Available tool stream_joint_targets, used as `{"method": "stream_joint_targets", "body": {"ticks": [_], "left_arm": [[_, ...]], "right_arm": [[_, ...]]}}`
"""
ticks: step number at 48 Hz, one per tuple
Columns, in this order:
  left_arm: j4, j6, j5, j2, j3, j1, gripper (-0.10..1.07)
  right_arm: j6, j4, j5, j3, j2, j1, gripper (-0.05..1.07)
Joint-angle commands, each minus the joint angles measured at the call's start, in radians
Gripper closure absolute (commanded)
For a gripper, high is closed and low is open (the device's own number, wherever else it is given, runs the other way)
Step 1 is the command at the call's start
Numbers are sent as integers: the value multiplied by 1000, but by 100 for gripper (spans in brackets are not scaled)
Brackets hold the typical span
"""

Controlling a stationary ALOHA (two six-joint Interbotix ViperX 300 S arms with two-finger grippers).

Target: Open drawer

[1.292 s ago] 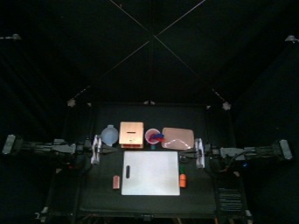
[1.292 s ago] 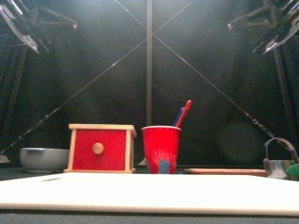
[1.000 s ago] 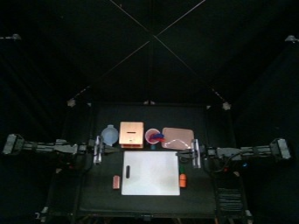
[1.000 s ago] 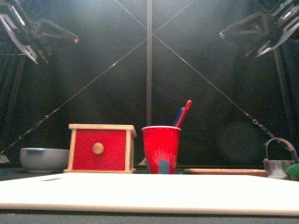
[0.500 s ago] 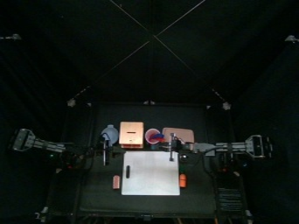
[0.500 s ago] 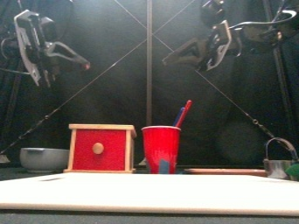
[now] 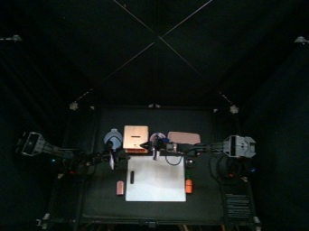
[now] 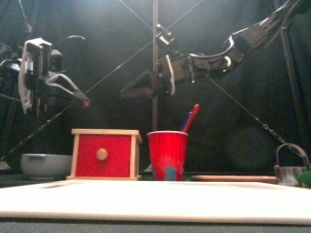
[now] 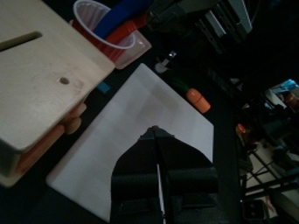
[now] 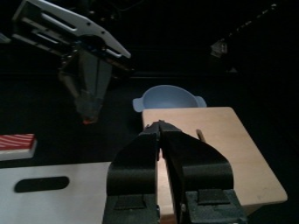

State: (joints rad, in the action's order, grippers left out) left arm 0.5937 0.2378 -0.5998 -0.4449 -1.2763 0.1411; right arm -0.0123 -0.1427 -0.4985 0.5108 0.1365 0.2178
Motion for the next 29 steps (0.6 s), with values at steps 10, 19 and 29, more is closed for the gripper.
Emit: {"method": "stream_joint_targets", "body": {"ticks": [10,19,29], "left_arm": [[8,92,-95,153,25,0,92],[25,132,-95,241,55,-6,92],[81,133,-95,318,91,-18,92]], "right_arm": [[2,0,-8,-124,98,63,99],[2,3,-8,-173,153,86,99],[0,-3,-8,-219,195,94,99]]}}
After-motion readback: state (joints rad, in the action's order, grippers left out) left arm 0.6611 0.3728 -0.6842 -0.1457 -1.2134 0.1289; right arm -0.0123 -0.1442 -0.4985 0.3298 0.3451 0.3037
